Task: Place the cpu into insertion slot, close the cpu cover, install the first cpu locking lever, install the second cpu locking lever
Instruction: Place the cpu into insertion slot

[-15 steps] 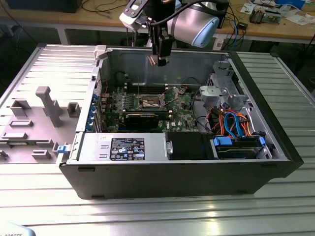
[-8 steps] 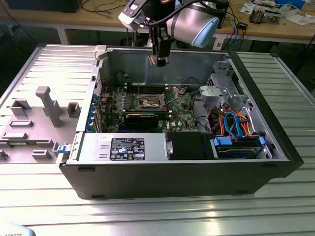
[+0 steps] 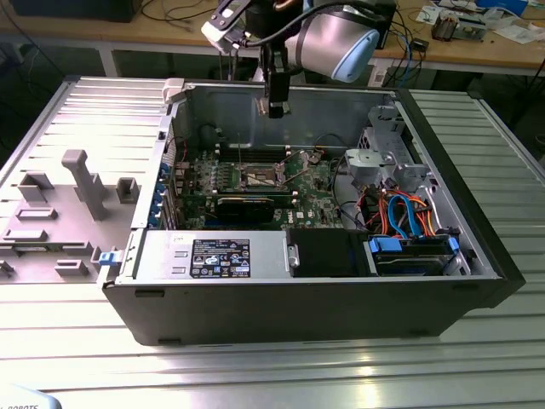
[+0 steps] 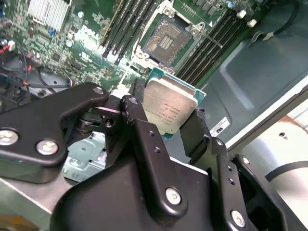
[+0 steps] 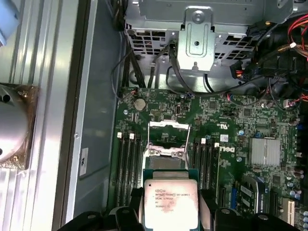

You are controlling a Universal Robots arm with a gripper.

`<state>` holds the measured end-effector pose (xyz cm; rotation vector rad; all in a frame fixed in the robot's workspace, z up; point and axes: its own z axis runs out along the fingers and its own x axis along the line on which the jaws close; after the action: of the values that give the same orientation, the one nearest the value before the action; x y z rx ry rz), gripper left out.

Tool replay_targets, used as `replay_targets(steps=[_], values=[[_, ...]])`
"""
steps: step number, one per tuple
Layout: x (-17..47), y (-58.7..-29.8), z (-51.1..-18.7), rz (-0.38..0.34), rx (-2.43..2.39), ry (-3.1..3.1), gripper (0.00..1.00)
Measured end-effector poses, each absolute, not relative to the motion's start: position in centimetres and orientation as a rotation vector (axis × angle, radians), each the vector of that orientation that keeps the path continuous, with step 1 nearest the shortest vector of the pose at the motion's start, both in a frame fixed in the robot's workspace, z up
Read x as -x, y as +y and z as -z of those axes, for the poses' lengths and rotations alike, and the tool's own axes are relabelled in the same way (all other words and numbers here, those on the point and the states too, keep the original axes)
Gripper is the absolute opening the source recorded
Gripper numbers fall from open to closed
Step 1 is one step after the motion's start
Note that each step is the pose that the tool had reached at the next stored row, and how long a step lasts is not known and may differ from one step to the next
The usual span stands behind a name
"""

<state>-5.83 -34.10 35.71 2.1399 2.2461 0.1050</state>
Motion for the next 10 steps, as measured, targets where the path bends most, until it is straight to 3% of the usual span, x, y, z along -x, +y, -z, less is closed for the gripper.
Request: replay_targets(steps=[3,6,10], values=[[5.9,-34.1,-35.5,-0.104,-2.167,2.219,0.54],[6.6,-34.1,-32.8,-0.104,-2.174,2.212,0.54],[6.6,-34.1,-32.7,-0.103,-2.173,2.212,0.54]])
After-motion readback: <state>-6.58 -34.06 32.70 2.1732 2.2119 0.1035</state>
